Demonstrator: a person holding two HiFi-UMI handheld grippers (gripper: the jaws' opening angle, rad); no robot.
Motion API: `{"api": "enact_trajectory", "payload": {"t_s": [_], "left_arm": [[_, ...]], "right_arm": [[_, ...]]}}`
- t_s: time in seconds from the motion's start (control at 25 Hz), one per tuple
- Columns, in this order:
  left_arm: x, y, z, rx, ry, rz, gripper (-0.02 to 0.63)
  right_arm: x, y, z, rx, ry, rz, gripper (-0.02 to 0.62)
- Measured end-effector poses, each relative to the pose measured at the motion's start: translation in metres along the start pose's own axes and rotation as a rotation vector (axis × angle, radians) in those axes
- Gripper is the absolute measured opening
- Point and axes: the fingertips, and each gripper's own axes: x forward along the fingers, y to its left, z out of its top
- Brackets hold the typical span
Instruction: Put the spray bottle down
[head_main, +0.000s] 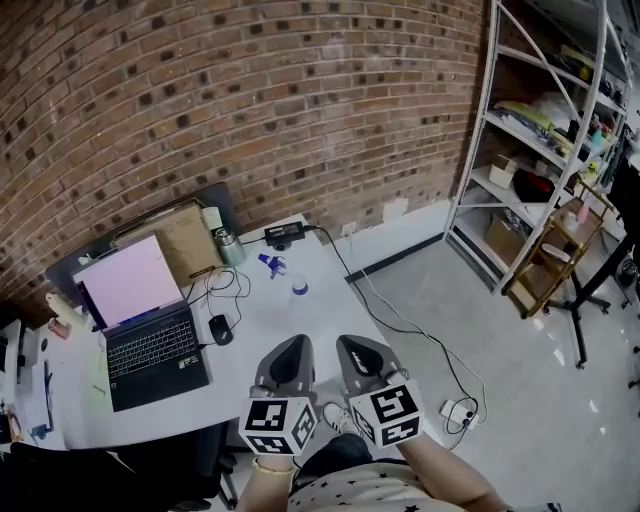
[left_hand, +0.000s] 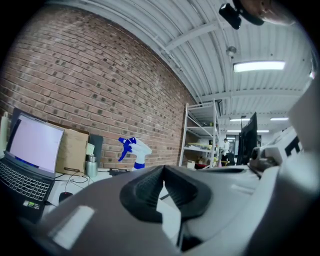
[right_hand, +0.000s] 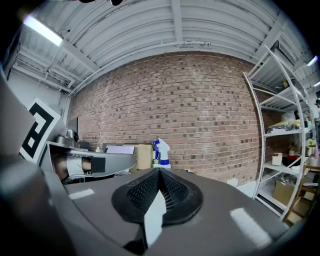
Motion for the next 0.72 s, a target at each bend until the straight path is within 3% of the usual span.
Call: {"api": "enact_trajectory", "payload": {"t_s": [0.72], "left_arm": [[0.0042,0.0038,0.0082,0.013,0.001,0.004,0.009]], "right_arm": [[0.0047,0.0012,0.0105,-0.007,-0.013,0.008,-0.002]]}}
